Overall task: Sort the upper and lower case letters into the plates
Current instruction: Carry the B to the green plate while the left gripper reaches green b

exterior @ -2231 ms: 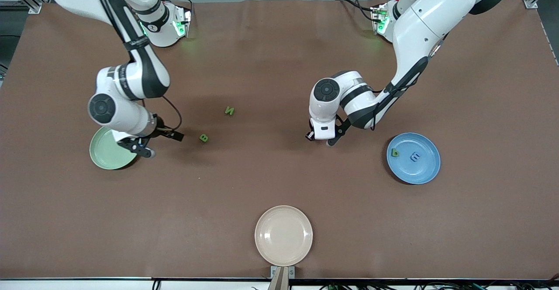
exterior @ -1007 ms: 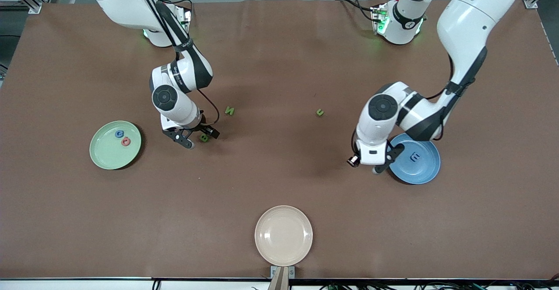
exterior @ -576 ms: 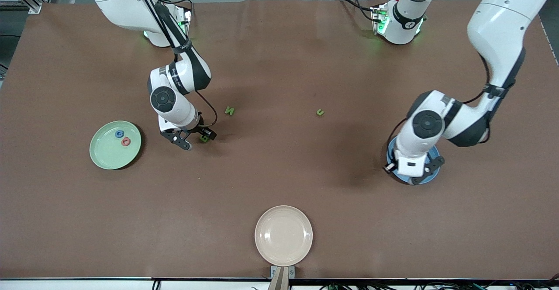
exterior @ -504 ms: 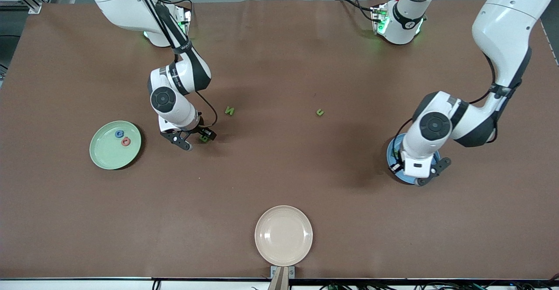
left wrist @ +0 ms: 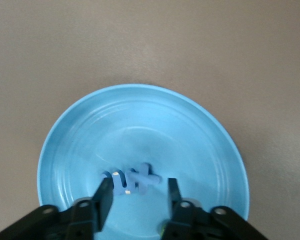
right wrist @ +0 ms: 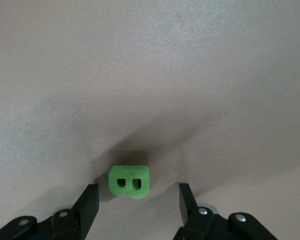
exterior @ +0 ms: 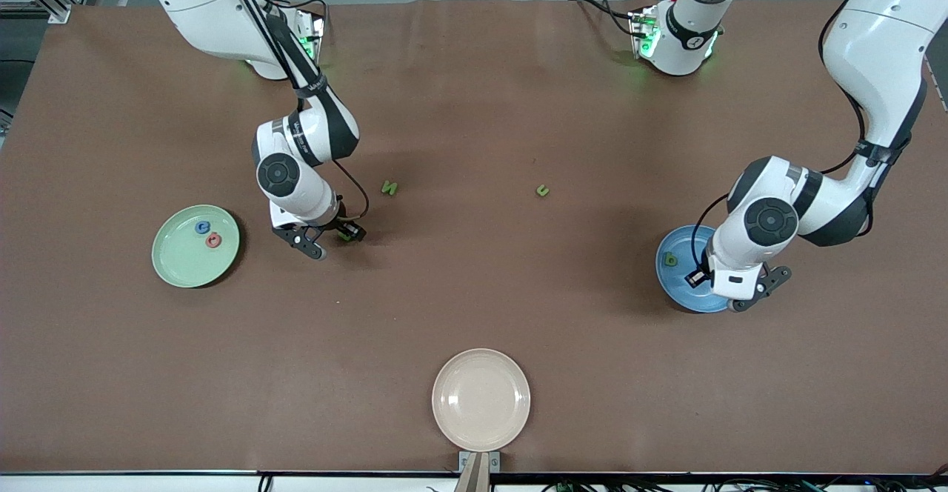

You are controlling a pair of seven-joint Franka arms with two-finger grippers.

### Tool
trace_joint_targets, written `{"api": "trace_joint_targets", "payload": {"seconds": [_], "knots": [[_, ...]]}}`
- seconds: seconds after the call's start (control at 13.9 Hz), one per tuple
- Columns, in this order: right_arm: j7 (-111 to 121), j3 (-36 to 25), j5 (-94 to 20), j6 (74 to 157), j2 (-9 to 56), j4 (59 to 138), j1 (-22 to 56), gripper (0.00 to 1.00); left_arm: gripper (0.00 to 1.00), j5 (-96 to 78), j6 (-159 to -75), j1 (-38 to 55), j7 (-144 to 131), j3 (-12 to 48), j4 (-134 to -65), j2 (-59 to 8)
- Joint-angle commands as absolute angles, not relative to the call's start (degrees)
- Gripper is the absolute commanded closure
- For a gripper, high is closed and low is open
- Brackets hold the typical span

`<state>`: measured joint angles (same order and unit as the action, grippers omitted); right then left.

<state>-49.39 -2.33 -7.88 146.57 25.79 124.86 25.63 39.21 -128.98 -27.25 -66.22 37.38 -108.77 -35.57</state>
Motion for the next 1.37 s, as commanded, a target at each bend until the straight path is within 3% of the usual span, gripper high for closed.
{"api": "trace_joint_targets", "payload": {"seconds": [0.0, 0.29, 0.79, 1.01, 1.3], "knots": [[-51.2, -3.1, -6.8, 146.9, 26.5, 124.0, 26.2, 0.36, 0.0, 38.8, -126.6, -27.6, -67.8, 40.1, -110.2, -33.2], [-51.2, -3.4, -6.7, 147.0, 27.0, 123.4, 26.4, 0.47, 0.0, 38.8, -122.4, -27.6, -76.7, 46.6, -110.3, -33.0], [-51.2, -3.3, -6.8, 146.9, 27.4, 123.0, 26.2, 0.8, 0.04, 37.9, -124.9, -25.9, -96.7, 57.3, -115.2, -35.2], [-50.2, -3.3, -6.9, 145.6, 26.6, 121.9, 25.4, 0.82, 0.05, 38.8, -130.1, -22.0, -103.8, 57.1, -117.1, -36.6], [-38.4, -3.4, -6.7, 133.0, 20.1, 120.3, 19.1, 0.82, 0.07, 45.1, -133.4, -17.8, -114.0, 56.9, -117.4, -40.6]]}}
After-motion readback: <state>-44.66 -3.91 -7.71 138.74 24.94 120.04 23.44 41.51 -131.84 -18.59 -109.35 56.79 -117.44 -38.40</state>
